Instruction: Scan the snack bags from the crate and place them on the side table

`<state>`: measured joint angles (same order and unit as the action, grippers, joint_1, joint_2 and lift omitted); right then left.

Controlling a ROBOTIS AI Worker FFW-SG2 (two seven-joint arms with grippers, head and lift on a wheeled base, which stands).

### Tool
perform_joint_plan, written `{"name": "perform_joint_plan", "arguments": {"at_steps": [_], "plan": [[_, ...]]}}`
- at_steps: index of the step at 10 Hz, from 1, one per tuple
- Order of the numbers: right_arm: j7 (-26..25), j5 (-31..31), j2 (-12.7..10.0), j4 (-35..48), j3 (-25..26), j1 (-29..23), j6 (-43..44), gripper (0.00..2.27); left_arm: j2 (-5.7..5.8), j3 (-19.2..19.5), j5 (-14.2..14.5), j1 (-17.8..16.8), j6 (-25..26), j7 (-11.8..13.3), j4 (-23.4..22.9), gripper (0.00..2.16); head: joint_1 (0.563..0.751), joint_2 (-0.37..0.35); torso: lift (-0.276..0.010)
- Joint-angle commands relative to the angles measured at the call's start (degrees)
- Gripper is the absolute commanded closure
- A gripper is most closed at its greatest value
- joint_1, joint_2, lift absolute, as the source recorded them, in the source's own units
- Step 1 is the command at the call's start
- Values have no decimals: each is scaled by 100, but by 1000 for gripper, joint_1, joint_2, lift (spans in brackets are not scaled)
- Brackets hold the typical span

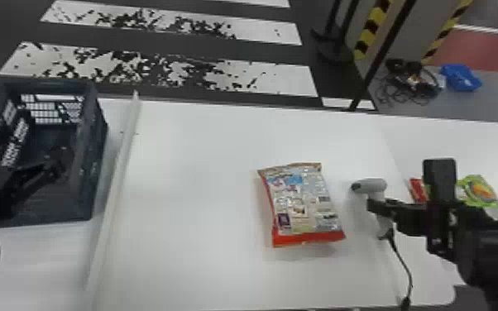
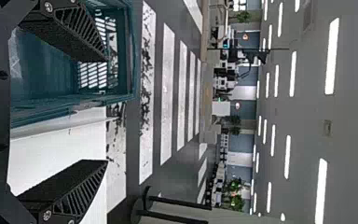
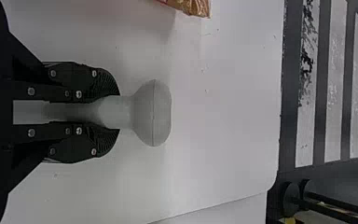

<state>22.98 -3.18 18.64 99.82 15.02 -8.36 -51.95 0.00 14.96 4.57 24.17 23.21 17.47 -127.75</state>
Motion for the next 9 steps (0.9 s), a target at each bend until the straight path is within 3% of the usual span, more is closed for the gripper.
{"name": "perform_joint_plan", "arguments": {"at_steps": [1, 2, 4, 5, 6, 9], "plan": [[-30, 1, -1, -32, -26, 1, 49, 2121, -15, -20, 0, 0, -180, -6, 84, 103, 695, -150, -94], [-39, 1, -1, -59, -34, 1, 66, 2034, -15, -37, 0, 9, -198, -15, 84, 103, 695, -150, -94], [-57, 1, -9, -59, -43, -34, 137, 1511, -15, -55, 0, 26, -180, -15, 84, 103, 695, -151, -94], [-57, -7, -9, -76, -52, -52, 154, 856, -15, -55, 0, 35, -145, -24, 75, 103, 695, -152, -94], [-110, -7, -9, -59, -52, -78, 189, 9, -15, -55, 0, 44, -127, -33, 66, 103, 695, -152, -94], [-233, -218, -36, 521, 282, -412, 172, 56, -15, -55, 0, 79, -110, -24, 48, 103, 695, -161, -94]]}}
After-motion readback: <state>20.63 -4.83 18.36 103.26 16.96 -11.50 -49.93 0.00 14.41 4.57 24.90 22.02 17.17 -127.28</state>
